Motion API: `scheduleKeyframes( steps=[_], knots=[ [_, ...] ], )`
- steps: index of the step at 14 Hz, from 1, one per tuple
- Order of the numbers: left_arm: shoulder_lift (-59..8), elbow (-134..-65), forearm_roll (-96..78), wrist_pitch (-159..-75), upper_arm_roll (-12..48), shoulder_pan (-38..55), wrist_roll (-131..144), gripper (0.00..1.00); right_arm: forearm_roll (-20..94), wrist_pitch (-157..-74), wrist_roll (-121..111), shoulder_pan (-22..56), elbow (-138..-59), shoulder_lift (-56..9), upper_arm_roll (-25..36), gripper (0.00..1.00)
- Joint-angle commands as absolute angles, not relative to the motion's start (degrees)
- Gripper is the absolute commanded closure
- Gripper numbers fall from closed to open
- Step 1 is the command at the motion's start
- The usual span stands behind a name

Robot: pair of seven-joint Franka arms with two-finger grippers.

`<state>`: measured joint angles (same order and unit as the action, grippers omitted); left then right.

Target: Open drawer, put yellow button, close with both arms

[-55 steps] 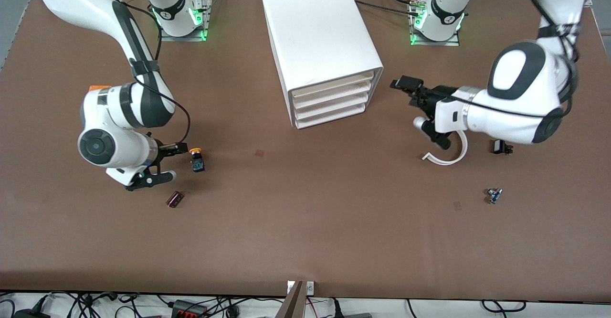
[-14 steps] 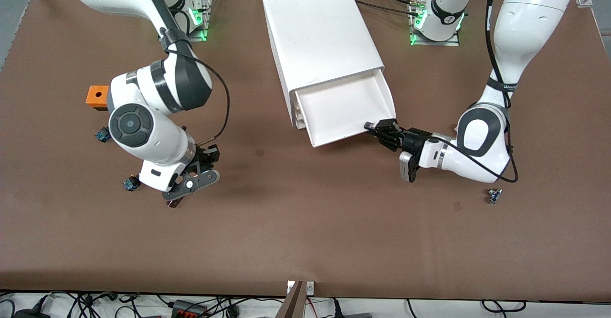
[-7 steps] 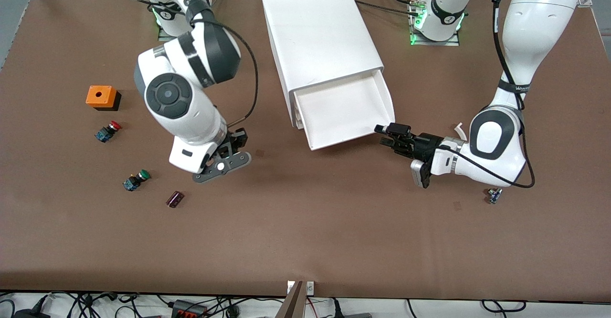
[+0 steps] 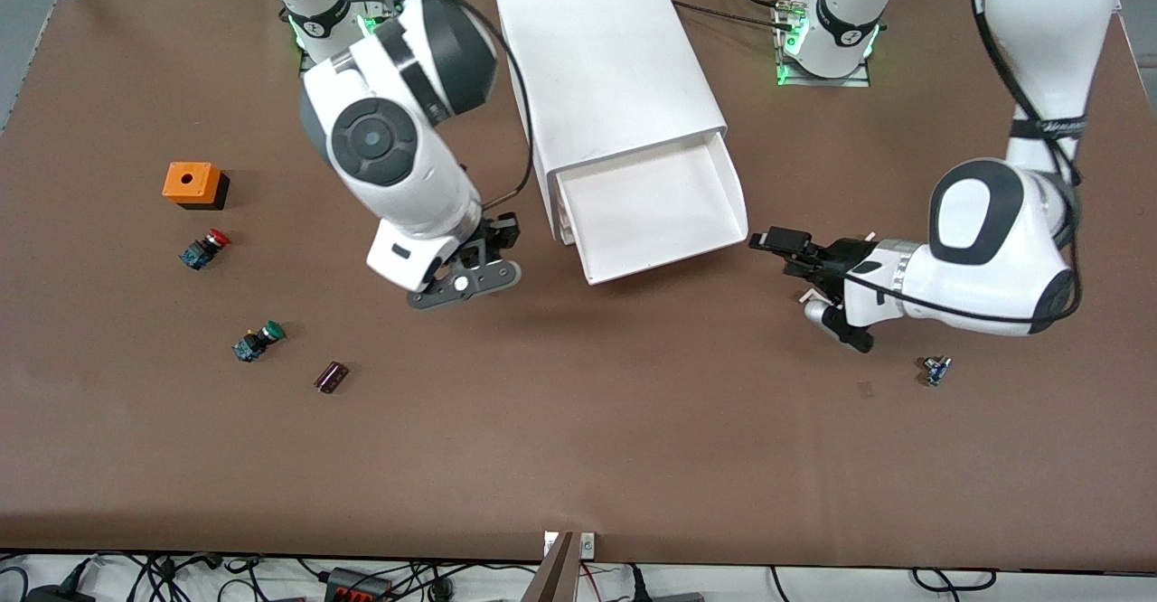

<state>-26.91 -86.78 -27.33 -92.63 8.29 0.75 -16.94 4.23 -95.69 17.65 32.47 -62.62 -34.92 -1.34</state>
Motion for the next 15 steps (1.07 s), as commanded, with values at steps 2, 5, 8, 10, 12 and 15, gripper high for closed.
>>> scheduleKeyframes(
  steps=[2, 5, 8, 10, 12, 15],
  knots=[
    [-24.96, -80.0, -11.72, -88.78, 8.79, 1.58, -5.91, 0.0, 7.02, -94.31, 22.83, 33.66, -59.68, -35.6, -2.72, 1.0],
    [-25.31, -73.24, -5.13, -84.48, 7.83, 1.49, -5.36, 0.0, 8.79, -95.09, 24.43, 34.45, -57.49, -35.68, -6.49, 1.0],
    [-27.86, -67.42, -0.79, -84.73, 7.65, 0.44, -5.28, 0.0, 8.79, -96.85, 25.93, 35.59, -56.87, -36.12, -7.21, 1.0],
    [-28.04, -67.94, 0.61, -84.73, 6.86, 0.35, -3.79, 0.0, 8.88, -98.43, 25.84, 36.03, -56.87, -36.3, -7.56, 1.0],
    [-30.14, -68.9, 1.58, -86.12, 6.86, 0.18, 0.42, 0.0, 8.79, -100.45, 26.19, 37.87, -56.87, -37.09, -8.26, 1.0],
    [-30.06, -75.04, 1.76, -90.95, 6.86, -0.7, 4.21, 0.0, 8.35, -103.26, 28.64, 41.21, -56.78, -40.42, -7.56, 1.0]
  ],
)
